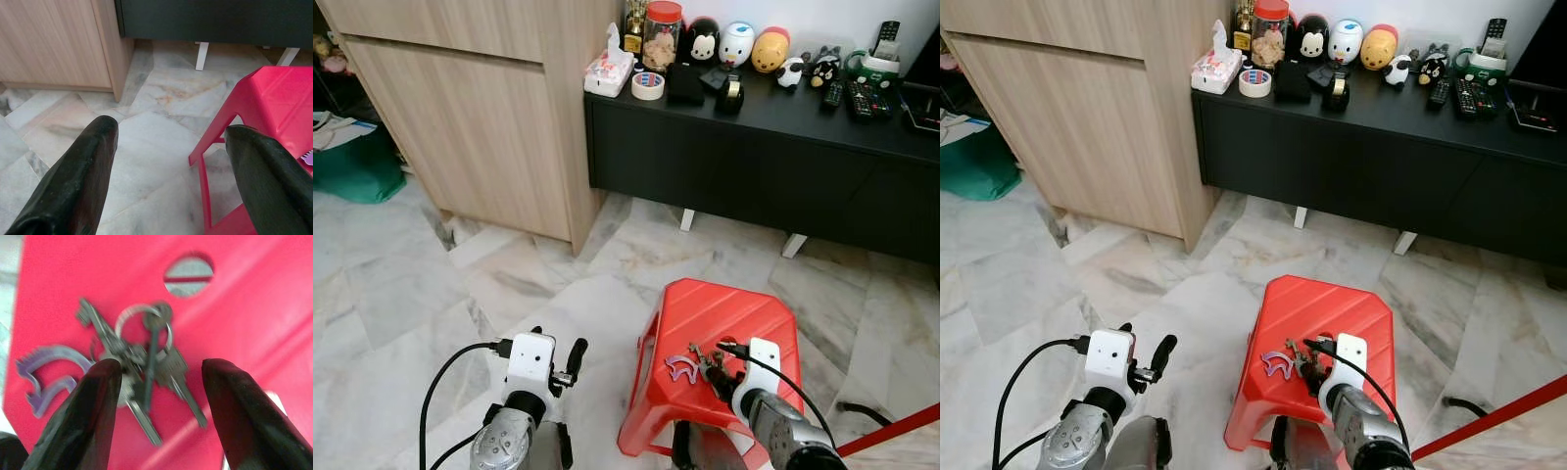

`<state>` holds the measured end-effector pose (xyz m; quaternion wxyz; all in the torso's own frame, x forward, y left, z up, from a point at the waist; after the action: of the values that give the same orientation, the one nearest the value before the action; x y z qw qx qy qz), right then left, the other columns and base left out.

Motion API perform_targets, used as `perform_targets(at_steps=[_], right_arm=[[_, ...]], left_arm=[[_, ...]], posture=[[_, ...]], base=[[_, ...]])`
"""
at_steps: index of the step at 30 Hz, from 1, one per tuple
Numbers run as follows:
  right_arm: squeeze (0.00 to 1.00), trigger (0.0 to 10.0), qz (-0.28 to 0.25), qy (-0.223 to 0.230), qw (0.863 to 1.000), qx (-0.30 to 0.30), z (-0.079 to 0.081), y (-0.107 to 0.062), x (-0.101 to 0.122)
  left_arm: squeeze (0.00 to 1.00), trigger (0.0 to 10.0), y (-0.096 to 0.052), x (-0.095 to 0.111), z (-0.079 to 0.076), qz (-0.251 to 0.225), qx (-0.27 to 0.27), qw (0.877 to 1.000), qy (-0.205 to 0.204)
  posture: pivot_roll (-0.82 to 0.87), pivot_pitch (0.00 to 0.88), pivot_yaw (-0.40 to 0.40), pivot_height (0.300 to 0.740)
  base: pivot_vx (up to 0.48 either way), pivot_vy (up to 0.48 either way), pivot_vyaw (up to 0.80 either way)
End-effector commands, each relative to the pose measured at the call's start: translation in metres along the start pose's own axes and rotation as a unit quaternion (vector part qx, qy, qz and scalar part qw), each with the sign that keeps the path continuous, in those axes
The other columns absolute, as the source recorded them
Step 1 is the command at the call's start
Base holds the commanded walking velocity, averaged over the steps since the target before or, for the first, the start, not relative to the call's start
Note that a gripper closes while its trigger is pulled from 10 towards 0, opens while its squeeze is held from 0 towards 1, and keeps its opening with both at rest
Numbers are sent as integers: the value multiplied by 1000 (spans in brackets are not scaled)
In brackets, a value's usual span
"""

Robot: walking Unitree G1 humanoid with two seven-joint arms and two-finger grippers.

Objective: Hang keys on a hook

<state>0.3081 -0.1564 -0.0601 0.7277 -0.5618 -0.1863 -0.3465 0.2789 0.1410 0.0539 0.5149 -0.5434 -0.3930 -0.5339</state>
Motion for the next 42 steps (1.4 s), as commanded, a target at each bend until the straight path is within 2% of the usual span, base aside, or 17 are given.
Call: perform_targets(at_steps=[1,5,18,29,30,31,32,33,34,35,38,39,40,42], right_arm=[[0,10000,-3,1,1000,6,0,0,2],[0,10000,-7,-6,1000,21,8,2,6],[0,10000,6,-12,1000,26,15,4,-1],[0,10000,15,-7,1000,6,11,5,-5],[0,9098,16,-5,1000,-2,9,5,-6],[0,9098,17,-5,1000,-5,8,5,-6],[0,8353,18,-5,1000,-10,6,5,-6],[0,7451,19,-3,1000,-17,3,4,-7],[0,5686,19,-2,1000,-21,2,4,-7],[0,4667,19,-1,1000,-22,1,4,-7],[0,4392,21,5,999,-26,-1,4,-9],[0,3961,21,5,999,-27,-3,3,-9],[0,1843,22,6,999,-28,-4,3,-10],[0,1647,23,7,999,-30,-5,3,-11]], left_arm=[[0,10000,-2,-2,-3,4,-6,1000,11],[0,10000,-3,-1,-3,4,-6,1000,11],[0,10000,-7,-3,-5,8,-7,1000,10],[0,10000,-9,-4,-5,11,-8,1000,15],[0,10000,-10,-5,-5,11,-9,1000,15],[0,10000,-10,-5,-5,11,-9,1000,15],[0,10000,-10,-5,-5,11,-9,1000,15],[0,10000,-10,-5,-5,11,-9,1000,15],[0,10000,-10,-5,-5,12,-9,1000,15],[0,10000,-10,-5,-5,12,-9,1000,15],[0,10000,-10,-4,-6,12,-9,1000,15],[0,10000,-10,-5,-6,12,-9,1000,15],[0,10000,-10,-5,-6,13,-9,1000,16],[0,10000,-10,-5,-5,13,-9,1000,16]], posture=[[66,134,-67,632],[69,135,-67,632],[72,141,-70,632],[76,152,-72,632],[76,152,-72,632],[76,152,-72,632],[76,152,-72,632],[76,155,-72,632],[76,155,-72,632],[76,155,-72,632],[76,155,-72,632],[76,155,-72,632],[77,157,-71,632],[77,158,-71,632]], base=[[0,0,0],[0,0,0],[0,0,0],[0,0,0],[0,0,0],[0,0,0],[0,0,0],[0,0,0],[0,0,0],[0,0,0],[0,0,0],[0,0,0],[0,0,0],[0,0,0]])
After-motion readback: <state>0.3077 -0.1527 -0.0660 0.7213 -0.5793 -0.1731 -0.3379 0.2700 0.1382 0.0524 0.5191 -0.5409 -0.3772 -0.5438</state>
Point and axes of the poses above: a point about 5 cm out from each wrist's last joint towards the gripper, its own y axis pointing out of the wrist towards the gripper, its own x axis along the axis of the wrist's last joint, z = x × y, the point moved 5 cm from there along y, pointing out of the wrist towards the gripper, and after that the axes turned 1 degree about y, right-handed, at the moved point
